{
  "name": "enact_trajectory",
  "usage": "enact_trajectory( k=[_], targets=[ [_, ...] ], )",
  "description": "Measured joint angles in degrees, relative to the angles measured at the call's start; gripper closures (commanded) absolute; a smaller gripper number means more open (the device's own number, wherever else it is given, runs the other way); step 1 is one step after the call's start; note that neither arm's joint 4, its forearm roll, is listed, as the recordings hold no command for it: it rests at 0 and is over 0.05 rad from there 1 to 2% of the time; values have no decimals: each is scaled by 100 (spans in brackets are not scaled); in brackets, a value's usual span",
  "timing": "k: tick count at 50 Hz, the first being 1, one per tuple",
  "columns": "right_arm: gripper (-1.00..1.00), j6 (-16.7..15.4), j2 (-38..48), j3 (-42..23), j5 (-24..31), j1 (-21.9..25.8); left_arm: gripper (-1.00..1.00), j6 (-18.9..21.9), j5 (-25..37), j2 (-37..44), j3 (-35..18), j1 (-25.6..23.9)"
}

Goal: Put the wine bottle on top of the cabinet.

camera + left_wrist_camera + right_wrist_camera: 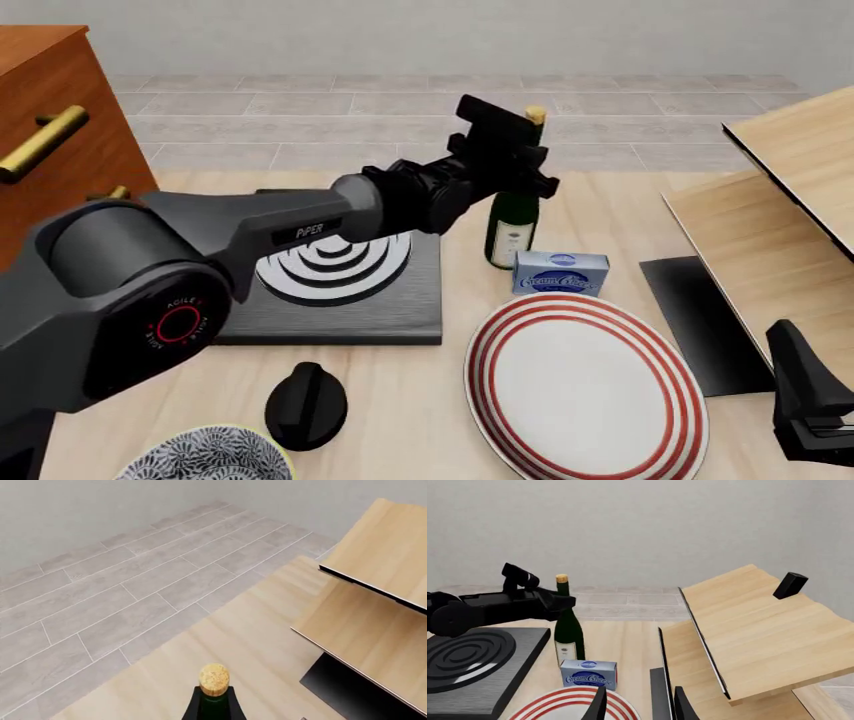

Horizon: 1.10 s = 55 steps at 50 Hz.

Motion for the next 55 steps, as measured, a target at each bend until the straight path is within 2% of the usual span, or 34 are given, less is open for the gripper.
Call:
enact_trajectory(
  k=[11, 32, 55],
  targets=[
    [-100, 1, 1, 0, 0, 0, 100, 84, -55, -25, 37, 2],
    [-100, 0, 0, 0, 0, 0, 100, -4, -528, -380, 299, 144],
    [-100, 1, 0, 0, 0, 0, 100, -101, -742, -613, 533, 186]
  ],
)
